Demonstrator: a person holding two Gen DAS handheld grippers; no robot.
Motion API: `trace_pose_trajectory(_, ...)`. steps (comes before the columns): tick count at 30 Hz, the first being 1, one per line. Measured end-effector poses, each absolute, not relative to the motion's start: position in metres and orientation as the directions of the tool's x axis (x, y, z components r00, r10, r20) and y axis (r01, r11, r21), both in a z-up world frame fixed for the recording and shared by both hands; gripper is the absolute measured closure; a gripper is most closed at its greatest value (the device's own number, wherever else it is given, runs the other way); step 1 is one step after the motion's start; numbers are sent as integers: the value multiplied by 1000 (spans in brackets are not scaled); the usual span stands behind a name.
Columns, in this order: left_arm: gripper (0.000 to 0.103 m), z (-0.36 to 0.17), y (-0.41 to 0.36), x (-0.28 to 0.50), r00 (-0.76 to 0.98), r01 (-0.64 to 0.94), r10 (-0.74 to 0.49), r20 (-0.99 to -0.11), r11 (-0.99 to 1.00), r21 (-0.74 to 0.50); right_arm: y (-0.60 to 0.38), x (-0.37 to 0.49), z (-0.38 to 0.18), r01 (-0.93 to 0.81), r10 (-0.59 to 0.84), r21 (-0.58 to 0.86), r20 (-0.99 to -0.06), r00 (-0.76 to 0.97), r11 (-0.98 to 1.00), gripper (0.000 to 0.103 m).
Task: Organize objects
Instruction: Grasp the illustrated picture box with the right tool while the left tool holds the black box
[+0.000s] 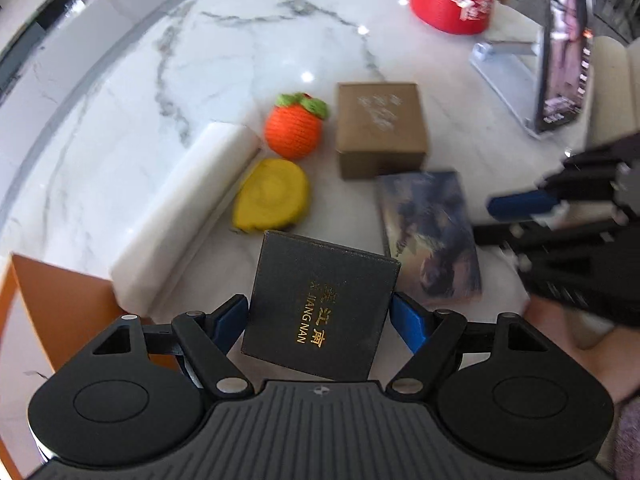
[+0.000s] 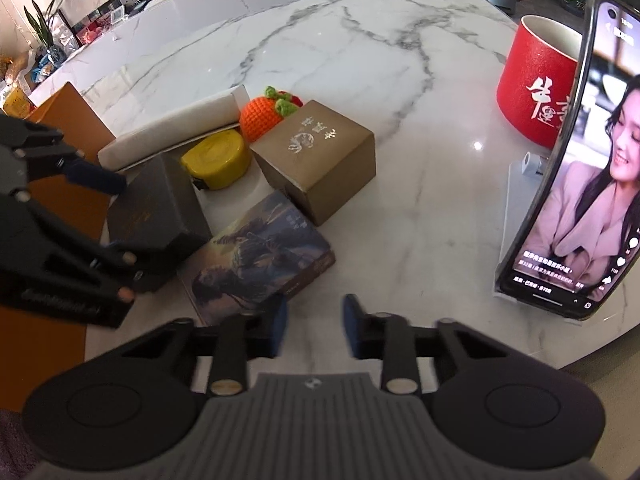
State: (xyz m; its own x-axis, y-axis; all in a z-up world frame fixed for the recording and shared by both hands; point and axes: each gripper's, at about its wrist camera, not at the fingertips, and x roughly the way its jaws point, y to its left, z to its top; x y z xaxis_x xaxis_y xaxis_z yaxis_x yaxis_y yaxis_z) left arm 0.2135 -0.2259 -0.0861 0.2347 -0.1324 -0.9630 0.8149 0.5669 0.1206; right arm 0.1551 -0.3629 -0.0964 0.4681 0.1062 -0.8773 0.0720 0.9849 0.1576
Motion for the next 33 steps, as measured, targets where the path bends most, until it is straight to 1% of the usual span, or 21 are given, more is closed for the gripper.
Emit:
trace_pose_trajectory(5,13,-87,-220,195,159,811,-179,-971,584,25,-370,151,-94,107,63,130,-876,478,986,78)
trace_pose_trajectory(8,13,-87,-216,193,171,759,-175,-970,651,16,-372,149,-90,123,51,128,-868,493,984,75)
trace_pose_trajectory(10,13,-87,-212,193,185,733,-180,-966,681,13,-373,147,-86,134,34,120,-857,515,984,68)
trace_pose_trajectory(12,13,-87,-210,194,211,722,-178,-961,691,31,-373,143,-80,134,35,129,-839,543,983,51)
trace_pose_trajectory(13,13,-87,-210,192,227,728,-172,-959,683,49,-373,141,-76,126,52,147,-828,559,981,47)
trace_pose_trajectory(15,12,-88,-210,189,248,743,-155,-956,664,85,-372,141,-72,106,79,169,-815,574,980,41)
trace_pose_trajectory(16,12,-89,-209,189,248,748,-146,-958,658,93,-371,141,-71,92,93,178,-811,578,980,40)
trace_pose_trajectory(18,12,-90,-208,189,240,755,-141,-960,649,94,-366,142,-72,66,128,200,-810,572,977,35)
trace_pose_trajectory(22,11,-92,-207,188,237,780,-142,-961,617,101,-350,146,-81,37,155,206,-830,536,978,34)
trace_pose_trajectory(26,10,-94,-208,186,238,802,-122,-964,585,124,-339,149,-92,19,162,200,-842,514,980,29)
trace_pose_trajectory(33,9,-100,-210,185,238,805,-100,-966,576,138,-334,152,-100,7,140,166,-851,507,986,29)
